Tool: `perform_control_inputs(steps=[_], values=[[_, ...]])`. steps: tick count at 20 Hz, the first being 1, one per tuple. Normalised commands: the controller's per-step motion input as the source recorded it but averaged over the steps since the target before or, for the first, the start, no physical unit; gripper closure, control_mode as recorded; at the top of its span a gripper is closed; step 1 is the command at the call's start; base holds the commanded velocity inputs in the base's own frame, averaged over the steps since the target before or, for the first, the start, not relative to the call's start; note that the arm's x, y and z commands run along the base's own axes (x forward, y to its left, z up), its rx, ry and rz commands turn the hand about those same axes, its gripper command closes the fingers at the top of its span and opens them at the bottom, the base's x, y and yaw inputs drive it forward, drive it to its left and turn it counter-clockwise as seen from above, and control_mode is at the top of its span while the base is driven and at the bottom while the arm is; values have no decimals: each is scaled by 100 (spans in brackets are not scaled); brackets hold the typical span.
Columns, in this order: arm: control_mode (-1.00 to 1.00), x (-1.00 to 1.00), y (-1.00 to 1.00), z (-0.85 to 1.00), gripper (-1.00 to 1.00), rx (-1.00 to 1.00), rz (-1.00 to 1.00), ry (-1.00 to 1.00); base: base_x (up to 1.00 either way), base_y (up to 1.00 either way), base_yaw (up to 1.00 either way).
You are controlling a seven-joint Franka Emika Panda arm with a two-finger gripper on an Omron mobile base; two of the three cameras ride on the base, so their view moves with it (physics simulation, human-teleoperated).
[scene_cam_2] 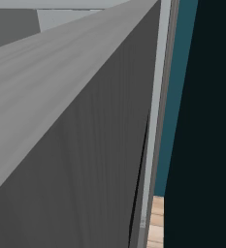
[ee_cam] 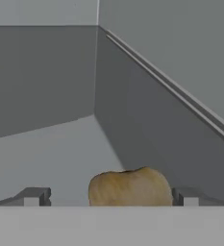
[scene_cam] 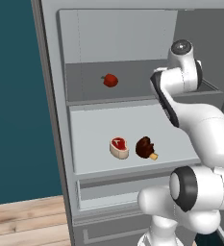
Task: Gather the garlic and bell pepper from the fridge and place them on a tray on the dining counter. Then gather the steaks from the fridge and place them on the other tray.
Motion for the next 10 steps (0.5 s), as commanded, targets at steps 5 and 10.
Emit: perform_control_inputs(steps=[5,10], values=[[-100,0,-7,-28,-100,0,-1,1,0,0,0],[-100,0,-9,-30,-100,0,0,0,0,0,0]])
